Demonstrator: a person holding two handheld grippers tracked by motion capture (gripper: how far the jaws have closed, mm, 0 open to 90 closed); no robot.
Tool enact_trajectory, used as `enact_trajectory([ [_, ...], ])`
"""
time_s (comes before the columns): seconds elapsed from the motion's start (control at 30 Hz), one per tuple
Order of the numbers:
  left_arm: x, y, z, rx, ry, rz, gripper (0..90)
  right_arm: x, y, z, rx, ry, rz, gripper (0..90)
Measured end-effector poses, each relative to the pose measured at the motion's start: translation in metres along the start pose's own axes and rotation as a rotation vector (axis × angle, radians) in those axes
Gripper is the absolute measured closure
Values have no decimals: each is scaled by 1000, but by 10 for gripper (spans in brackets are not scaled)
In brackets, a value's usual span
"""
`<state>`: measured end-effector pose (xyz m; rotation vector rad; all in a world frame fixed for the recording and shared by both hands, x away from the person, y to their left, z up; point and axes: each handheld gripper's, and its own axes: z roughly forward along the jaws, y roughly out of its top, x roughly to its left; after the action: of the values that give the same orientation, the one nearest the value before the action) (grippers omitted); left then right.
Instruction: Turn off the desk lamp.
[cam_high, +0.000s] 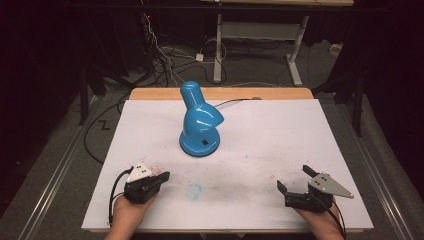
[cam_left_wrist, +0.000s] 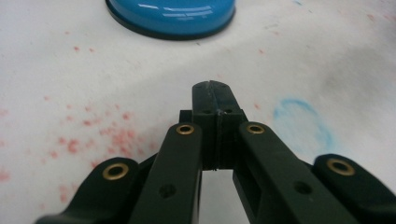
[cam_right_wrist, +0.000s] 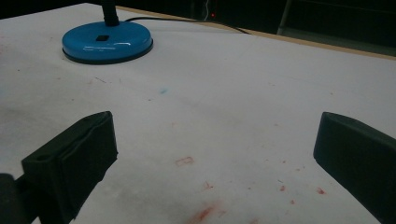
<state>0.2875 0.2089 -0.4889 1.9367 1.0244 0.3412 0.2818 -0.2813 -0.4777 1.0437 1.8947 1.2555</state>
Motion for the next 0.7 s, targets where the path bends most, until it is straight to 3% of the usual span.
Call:
enact_trajectory([
  [0.27, 2, -1, 1, -14, -4, -12, 881, 1, 1, 2, -2, 0, -3, 1],
  [0.37, 4, 0, -1, -31, 12, -8, 878, 2, 1, 2, 1, 2, -2, 1],
  [0.5, 7, 0, -2, -36, 3, -15, 776, 1, 0, 3, 4, 3, -2, 1],
  [0.7, 10, 1, 1, -13, 2, -16, 530, 2, 0, 2, 4, 2, -2, 1],
])
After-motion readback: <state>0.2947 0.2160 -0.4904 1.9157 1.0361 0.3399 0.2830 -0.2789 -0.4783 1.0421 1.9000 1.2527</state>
